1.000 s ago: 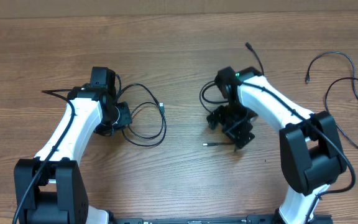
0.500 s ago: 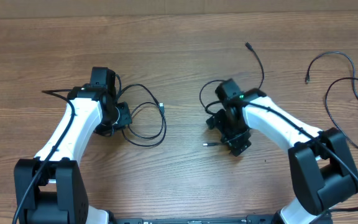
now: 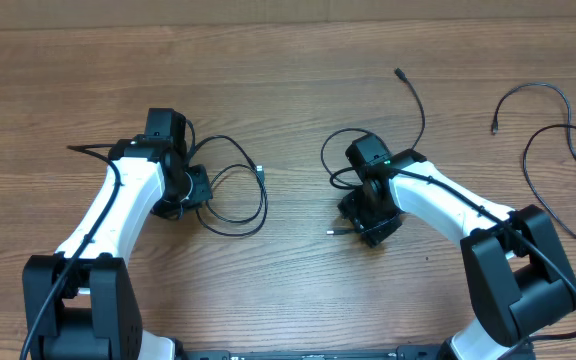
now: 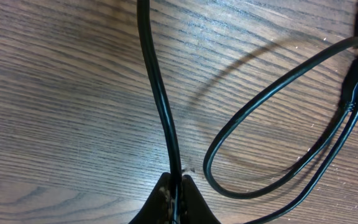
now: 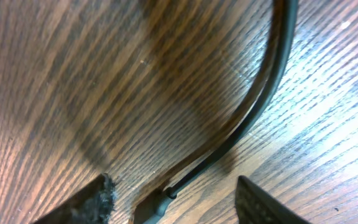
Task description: Untangle cables
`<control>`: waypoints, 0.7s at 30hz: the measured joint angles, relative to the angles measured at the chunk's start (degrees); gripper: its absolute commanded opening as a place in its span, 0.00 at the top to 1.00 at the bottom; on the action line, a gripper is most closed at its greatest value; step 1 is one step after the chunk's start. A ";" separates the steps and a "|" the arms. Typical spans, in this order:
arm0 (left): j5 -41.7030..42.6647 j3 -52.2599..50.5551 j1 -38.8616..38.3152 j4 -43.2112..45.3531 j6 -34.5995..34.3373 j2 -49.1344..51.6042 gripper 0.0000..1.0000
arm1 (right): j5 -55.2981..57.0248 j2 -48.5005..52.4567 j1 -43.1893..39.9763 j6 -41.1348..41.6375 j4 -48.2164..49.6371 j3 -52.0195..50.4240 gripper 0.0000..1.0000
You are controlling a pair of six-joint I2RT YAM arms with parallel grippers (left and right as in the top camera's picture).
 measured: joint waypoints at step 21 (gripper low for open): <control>0.02 0.00 0.00 -0.37 0.00 0.00 0.96 | -1.36 -1.31 -0.02 4.50 4.04 -4.17 0.94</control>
